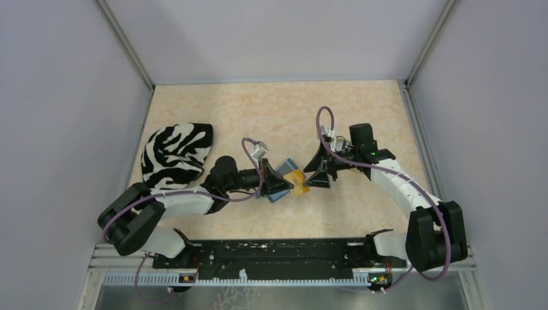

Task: Put the credit cards into the card holder
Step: Pick up the credit card from the storage box, then insert the credit card into the card holder.

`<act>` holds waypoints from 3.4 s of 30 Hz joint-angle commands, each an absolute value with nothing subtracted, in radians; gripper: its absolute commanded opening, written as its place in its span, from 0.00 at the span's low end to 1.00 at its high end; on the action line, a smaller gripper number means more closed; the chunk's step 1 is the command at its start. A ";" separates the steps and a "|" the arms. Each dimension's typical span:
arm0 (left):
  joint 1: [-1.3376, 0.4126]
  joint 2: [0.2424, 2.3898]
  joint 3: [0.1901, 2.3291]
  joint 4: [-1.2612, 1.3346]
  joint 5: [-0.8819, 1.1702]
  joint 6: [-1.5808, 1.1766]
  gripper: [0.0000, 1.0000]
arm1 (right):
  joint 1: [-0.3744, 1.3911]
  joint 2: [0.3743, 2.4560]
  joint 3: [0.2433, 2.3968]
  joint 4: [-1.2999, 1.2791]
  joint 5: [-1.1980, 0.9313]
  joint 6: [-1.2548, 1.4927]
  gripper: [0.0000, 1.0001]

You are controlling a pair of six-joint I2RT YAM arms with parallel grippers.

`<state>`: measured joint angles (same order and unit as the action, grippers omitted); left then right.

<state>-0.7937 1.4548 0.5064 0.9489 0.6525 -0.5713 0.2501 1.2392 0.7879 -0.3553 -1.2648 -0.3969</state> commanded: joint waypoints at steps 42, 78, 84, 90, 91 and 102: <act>-0.713 1.365 0.385 1.219 0.709 -0.652 0.00 | 0.404 1.353 0.835 -0.450 -1.296 -0.491 0.00; -0.591 1.608 0.279 1.046 0.384 -1.012 0.00 | 0.417 1.726 0.977 -0.260 -0.612 -0.071 0.47; -0.573 1.689 0.275 1.123 0.397 -1.053 0.00 | 0.418 1.722 0.957 -0.262 -0.621 -0.063 0.39; -0.556 1.754 0.271 1.244 0.419 -1.100 0.00 | 0.417 1.726 0.950 -0.263 -0.626 -0.050 0.31; -0.554 1.762 0.274 1.250 0.415 -1.102 0.00 | 0.417 1.726 0.949 -0.260 -0.628 -0.046 0.31; -0.539 1.854 0.268 1.308 0.388 -1.136 0.00 | 0.416 1.720 0.948 -0.260 -0.628 -0.040 0.28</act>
